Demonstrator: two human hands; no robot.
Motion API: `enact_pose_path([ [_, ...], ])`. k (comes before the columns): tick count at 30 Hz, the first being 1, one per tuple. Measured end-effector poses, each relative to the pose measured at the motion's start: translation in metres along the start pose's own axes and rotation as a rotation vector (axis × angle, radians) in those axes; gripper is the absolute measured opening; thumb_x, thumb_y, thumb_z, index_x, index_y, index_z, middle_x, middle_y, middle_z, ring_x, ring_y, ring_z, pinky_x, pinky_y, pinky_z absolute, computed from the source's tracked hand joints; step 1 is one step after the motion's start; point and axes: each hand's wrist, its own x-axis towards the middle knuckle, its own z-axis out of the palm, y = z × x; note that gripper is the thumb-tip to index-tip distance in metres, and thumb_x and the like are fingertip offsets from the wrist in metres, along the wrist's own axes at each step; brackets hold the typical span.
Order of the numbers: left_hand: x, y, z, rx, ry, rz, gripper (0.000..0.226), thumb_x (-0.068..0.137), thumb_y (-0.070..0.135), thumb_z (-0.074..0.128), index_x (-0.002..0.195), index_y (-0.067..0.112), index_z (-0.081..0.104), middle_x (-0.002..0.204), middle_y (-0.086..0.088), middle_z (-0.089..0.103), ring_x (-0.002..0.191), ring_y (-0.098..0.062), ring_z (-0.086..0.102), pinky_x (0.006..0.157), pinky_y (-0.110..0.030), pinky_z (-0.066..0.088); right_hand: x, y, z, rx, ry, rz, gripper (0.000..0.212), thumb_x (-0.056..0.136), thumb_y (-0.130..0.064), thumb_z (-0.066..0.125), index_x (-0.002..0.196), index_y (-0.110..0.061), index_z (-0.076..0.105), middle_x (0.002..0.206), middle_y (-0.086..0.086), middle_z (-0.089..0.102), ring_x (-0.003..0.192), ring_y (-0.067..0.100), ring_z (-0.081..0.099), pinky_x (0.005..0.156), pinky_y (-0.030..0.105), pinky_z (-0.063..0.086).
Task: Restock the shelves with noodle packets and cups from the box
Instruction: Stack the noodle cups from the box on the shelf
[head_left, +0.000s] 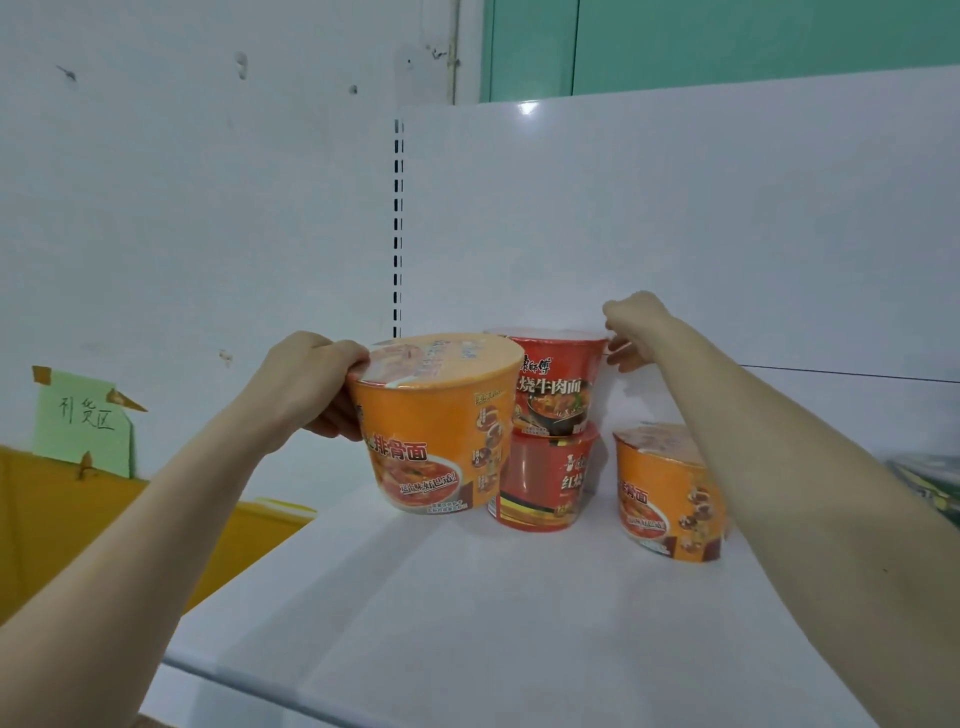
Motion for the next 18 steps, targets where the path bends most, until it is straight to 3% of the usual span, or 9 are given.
enact_pose_path([
  [3,-0.01,0.011,0.016,-0.011,-0.049,0.012,0.033,0.091,0.019,0.043,0.068,-0.001,0.057,0.043,-0.01,0.061,0.039,-0.022,0.062,0.047,-0.024,0.046,-0.01,0.006,-0.021,0.029,0.015,-0.059,0.035,0.094,-0.016,0.036,0.116,0.008,0.048,0.097,0.022,0.056,0.084,0.036,0.063,0.063,0.037,0.05],
  [7,-0.027,0.033,0.051,-0.038,-0.143,0.041,0.032,0.091,0.019,0.044,0.066,0.001,0.055,0.039,-0.006,0.058,0.036,-0.021,0.059,0.043,-0.022,0.045,-0.039,0.022,-0.056,0.043,0.034,-0.164,0.022,0.091,-0.018,0.04,0.096,-0.001,0.053,0.093,0.019,0.058,0.068,0.027,0.06,0.054,0.028,0.046],
  [10,-0.042,0.049,0.086,-0.072,-0.219,0.068,0.033,0.091,0.018,0.044,0.063,0.003,0.054,0.038,-0.007,0.058,0.036,-0.021,0.059,0.041,-0.021,0.045,-0.071,0.043,-0.088,0.061,0.037,-0.201,0.019,0.091,-0.02,0.042,0.093,-0.006,0.055,0.092,0.014,0.06,0.076,0.026,0.061,0.06,0.029,0.049],
  [18,-0.083,0.081,0.181,-0.128,-0.404,0.119,0.035,0.089,0.016,0.043,0.069,-0.006,0.061,0.052,-0.02,0.064,0.042,-0.028,0.062,0.036,-0.02,0.046,-0.152,0.127,-0.154,0.131,0.023,-0.034,0.032,0.096,-0.035,0.044,0.103,-0.007,0.058,0.095,0.01,0.065,0.077,0.018,0.065,0.063,0.028,0.057],
])
